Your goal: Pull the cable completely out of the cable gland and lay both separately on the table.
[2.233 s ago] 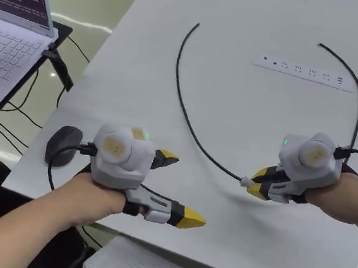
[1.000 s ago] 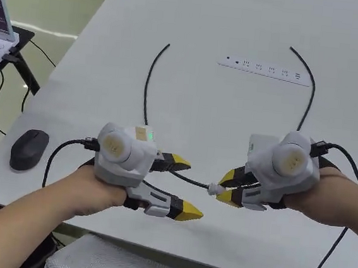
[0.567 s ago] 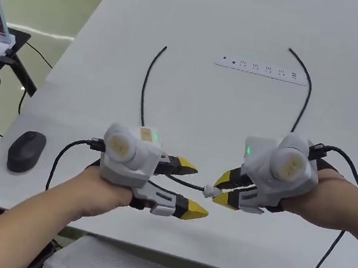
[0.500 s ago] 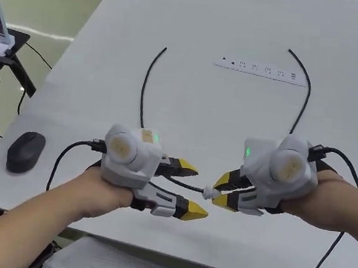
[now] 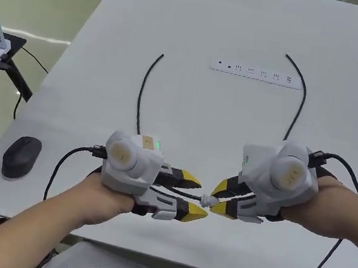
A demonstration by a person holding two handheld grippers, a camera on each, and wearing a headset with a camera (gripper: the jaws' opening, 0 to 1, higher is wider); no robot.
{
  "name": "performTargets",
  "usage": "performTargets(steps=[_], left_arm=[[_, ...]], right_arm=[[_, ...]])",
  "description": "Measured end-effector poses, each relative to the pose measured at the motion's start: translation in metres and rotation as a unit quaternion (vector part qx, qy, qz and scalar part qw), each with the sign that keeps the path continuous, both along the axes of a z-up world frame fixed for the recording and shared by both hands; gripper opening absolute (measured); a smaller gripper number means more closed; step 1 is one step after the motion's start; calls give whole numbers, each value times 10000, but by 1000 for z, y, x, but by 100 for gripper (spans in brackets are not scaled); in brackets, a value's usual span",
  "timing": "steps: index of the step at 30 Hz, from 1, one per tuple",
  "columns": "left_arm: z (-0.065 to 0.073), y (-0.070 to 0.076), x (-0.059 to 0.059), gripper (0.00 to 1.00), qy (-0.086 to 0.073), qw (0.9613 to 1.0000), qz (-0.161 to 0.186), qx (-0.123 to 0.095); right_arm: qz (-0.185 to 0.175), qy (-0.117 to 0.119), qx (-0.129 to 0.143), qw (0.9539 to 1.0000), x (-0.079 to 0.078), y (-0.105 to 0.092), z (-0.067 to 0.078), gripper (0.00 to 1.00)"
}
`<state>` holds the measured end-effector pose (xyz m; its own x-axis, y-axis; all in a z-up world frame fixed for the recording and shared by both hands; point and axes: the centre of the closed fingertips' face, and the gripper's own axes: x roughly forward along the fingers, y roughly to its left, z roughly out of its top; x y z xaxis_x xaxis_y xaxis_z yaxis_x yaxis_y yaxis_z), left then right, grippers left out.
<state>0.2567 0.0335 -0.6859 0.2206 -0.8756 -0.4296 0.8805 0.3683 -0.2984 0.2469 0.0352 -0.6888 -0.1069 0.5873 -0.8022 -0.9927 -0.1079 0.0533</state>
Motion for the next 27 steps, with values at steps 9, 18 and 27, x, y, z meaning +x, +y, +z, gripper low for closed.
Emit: performTargets(steps=[9,18,27], left_arm=[[4,-4,-2,20,-19,9999,-41,-91],[3,-7,-4,16,-88,9998,-149,-69],[3,-8,-2,15,-68,9998,-181,-84]], right_arm=[[1,-23,13,10000,-2,-2,1,7],[65,-57,13,10000,-2,-3,-1,7],[241,-221,103,9994,-1,-5,-2,7]])
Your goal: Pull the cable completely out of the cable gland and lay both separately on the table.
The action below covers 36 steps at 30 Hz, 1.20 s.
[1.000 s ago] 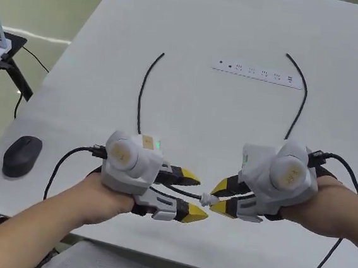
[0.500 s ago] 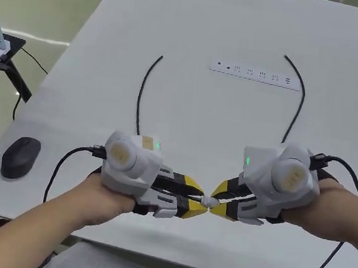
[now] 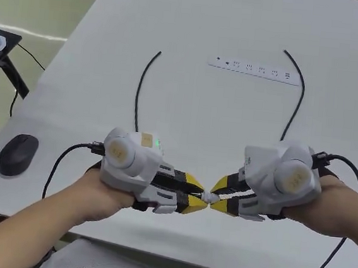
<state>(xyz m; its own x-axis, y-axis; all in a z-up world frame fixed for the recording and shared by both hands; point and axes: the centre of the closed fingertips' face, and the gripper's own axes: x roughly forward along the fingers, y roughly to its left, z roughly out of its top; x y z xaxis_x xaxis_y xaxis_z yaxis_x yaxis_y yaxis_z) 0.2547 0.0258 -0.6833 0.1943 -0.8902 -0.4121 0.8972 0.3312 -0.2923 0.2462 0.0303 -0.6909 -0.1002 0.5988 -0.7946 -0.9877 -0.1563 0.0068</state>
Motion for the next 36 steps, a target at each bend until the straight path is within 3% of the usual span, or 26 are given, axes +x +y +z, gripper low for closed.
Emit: performTargets(steps=[14,17,18,19,22,23,25,26,29,30,33,36], left_arm=[[2,1,1,14,190,9997,89,-78],[4,2,2,14,192,9997,126,-127],[5,3,3,14,295,9992,192,-182],[6,4,5,14,250,9993,204,-199],[9,6,6,14,211,9991,232,-268],[10,6,6,14,177,9992,233,-280],[10,7,7,14,184,9992,232,-279],[11,8,7,14,148,9992,224,-279],[13,8,7,14,12,9995,153,-268],[14,7,7,14,-27,9996,148,-247],[18,6,6,14,-112,9994,114,-297],[17,7,6,14,-116,9995,121,-268]], right_arm=[[-82,111,271,9995,1,0,3,8],[-230,324,383,9985,2,1,6,10],[-283,425,413,9978,2,2,8,11],[-398,651,488,9959,0,3,10,14],[-702,988,631,9906,8,0,14,18],[-803,1185,713,9871,9,0,17,15],[-1150,1825,901,9723,10,0,24,17],[-1245,2018,997,9664,13,-1,26,19],[-1483,2495,960,9521,16,-4,26,20],[-1425,2566,997,9507,15,-4,28,20],[-1532,2993,1170,9345,15,-1,30,16],[-1486,3264,1234,9253,13,-1,31,16]])
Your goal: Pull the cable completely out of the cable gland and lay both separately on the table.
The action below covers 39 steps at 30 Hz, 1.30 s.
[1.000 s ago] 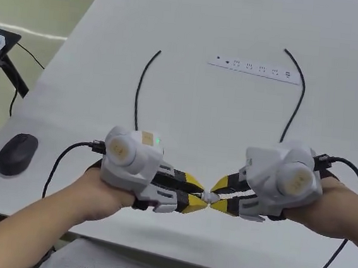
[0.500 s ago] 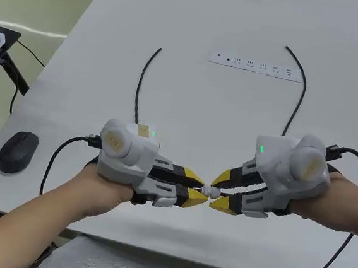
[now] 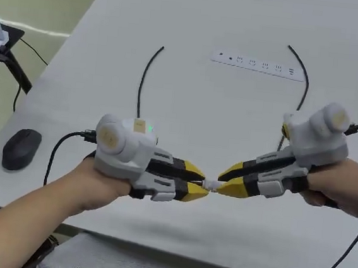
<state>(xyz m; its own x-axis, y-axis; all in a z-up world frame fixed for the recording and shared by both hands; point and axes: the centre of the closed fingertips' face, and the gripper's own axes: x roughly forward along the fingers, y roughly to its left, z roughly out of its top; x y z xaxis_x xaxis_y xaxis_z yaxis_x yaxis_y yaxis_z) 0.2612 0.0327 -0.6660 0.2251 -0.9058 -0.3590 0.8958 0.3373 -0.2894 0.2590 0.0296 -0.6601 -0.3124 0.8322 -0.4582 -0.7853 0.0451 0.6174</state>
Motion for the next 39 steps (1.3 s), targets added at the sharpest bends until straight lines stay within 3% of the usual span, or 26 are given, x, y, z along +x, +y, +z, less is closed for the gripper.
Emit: performTargets(steps=[13,23,36,39], left_arm=[[2,-3,-3,14,-49,9999,-140,56],[5,-6,-4,14,-150,9993,-284,164],[3,-6,-9,14,-188,9988,-378,266],[4,-6,-10,14,-172,9990,-342,242]], right_arm=[[161,435,148,9988,-7,3,4,11],[214,700,75,9973,-10,1,2,9],[238,923,37,9954,-18,0,-2,8],[213,867,74,9960,-19,0,-1,8]])
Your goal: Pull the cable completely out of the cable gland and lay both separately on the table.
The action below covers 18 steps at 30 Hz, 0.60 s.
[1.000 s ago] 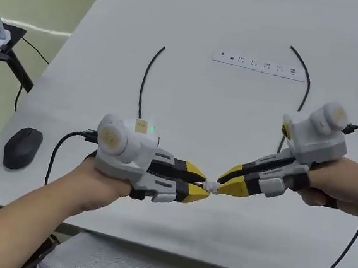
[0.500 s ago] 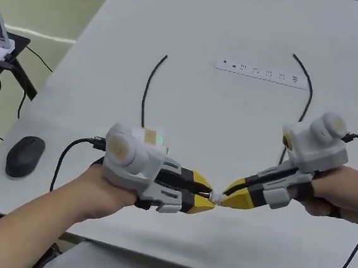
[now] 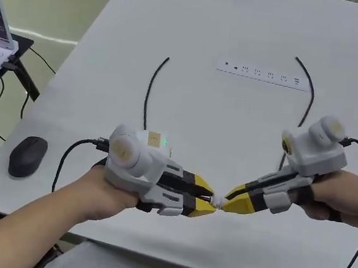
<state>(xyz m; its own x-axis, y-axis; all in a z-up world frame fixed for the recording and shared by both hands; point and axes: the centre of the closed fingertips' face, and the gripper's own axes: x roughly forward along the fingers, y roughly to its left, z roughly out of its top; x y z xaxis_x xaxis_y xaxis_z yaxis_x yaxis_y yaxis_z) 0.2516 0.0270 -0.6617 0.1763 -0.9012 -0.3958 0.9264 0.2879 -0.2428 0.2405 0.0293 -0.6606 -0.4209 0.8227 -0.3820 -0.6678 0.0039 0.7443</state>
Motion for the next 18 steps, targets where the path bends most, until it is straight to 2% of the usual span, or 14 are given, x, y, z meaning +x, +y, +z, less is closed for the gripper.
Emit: performTargets(steps=[5,11,14,16,17,18], left_arm=[[1,-2,-2,14,150,9998,50,-72],[3,-3,-2,14,285,9993,115,-195],[3,-3,-2,14,389,9988,155,-265],[3,-2,-1,14,456,9984,181,-292],[3,-2,-1,14,472,9983,192,-299],[3,-1,0,14,500,9981,204,-310]], right_arm=[[148,-390,-41,9991,-3,-2,1,6],[314,-1047,-55,9940,-3,-3,4,6],[450,-1569,-35,9866,-3,-3,5,6],[483,-1833,-67,9818,-2,-3,5,6],[500,-2025,-54,9780,-1,-2,5,6],[544,-2294,-54,9718,-1,-1,5,6]])
